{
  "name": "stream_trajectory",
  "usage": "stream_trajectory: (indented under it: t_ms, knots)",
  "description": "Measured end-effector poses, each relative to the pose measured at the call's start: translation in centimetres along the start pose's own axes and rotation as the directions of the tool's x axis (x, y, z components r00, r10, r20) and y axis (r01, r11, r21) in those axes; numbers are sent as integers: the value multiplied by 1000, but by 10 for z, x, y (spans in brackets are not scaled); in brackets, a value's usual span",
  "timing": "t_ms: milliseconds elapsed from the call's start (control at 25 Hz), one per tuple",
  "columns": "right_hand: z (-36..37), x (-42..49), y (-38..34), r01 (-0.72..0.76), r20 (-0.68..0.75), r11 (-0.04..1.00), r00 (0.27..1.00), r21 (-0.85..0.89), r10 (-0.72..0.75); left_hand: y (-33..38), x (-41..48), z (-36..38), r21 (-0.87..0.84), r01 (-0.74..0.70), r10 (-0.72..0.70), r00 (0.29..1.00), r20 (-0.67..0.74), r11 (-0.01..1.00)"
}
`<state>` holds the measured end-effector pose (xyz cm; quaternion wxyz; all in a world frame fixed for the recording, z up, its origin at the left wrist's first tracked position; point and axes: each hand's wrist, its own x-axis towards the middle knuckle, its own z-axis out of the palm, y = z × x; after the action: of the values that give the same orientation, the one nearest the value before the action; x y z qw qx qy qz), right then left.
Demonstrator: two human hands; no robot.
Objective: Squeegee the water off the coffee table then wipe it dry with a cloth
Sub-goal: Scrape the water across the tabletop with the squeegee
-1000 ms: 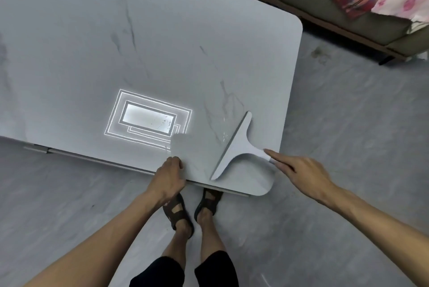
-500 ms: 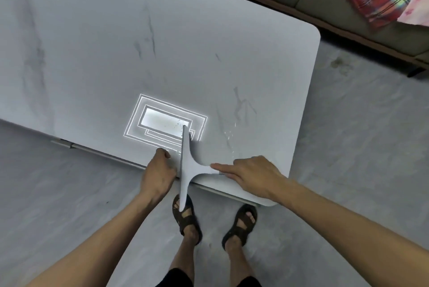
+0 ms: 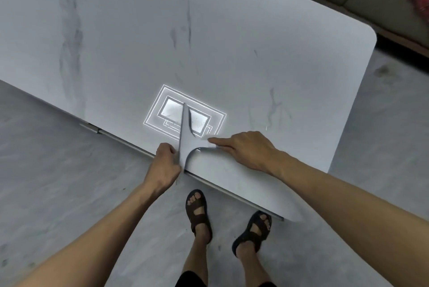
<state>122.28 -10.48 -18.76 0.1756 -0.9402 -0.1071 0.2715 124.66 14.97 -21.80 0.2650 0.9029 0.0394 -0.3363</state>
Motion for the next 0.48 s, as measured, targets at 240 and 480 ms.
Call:
stream_trajectory:
  t_ms: [240,480]
  knots:
    - [-1,-95,72,-321,-65,944,943,79,326,37,1,22,140,-169,152,980,125,976]
    - [-5,-181,92,-511,-100,846,844,150,527,55,-5,40,171,-216,178,961,213,961]
